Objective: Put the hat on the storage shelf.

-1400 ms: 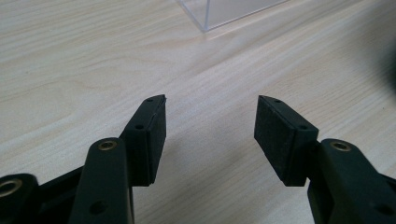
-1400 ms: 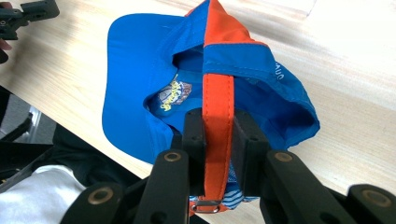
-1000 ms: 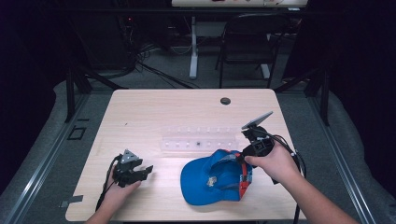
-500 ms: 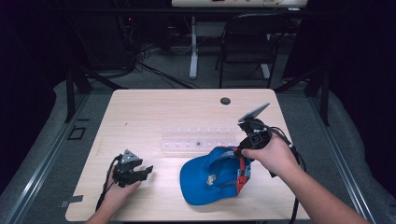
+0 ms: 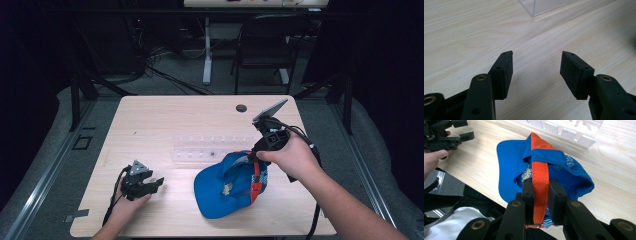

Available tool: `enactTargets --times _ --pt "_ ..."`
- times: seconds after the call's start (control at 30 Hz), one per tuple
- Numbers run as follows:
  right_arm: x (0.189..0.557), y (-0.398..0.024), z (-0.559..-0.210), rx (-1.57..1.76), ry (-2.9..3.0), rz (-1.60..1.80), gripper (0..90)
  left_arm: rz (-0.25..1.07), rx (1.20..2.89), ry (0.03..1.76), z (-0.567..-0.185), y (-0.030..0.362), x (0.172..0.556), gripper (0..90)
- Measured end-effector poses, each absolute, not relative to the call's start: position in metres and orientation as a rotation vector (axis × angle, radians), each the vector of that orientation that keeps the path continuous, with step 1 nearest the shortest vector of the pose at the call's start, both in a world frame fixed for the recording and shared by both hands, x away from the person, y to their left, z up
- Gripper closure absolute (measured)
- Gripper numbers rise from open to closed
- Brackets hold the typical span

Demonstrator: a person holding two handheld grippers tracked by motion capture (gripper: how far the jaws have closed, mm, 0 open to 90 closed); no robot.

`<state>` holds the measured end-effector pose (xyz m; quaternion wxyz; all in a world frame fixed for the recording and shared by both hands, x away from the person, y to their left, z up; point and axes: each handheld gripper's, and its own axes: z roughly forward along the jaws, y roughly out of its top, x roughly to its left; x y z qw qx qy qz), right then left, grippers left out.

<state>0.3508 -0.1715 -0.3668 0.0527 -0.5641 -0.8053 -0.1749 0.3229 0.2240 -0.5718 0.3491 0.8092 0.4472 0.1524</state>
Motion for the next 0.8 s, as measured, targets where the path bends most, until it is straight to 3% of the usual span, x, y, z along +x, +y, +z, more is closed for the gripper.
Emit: enactTargets --times 0.8 --pt "0.353 -0.160 -0.329 -1.681 -2.417 -0.573 77.4 0.395 2.095 1.161 -0.572 0.224 0.323 44.0"
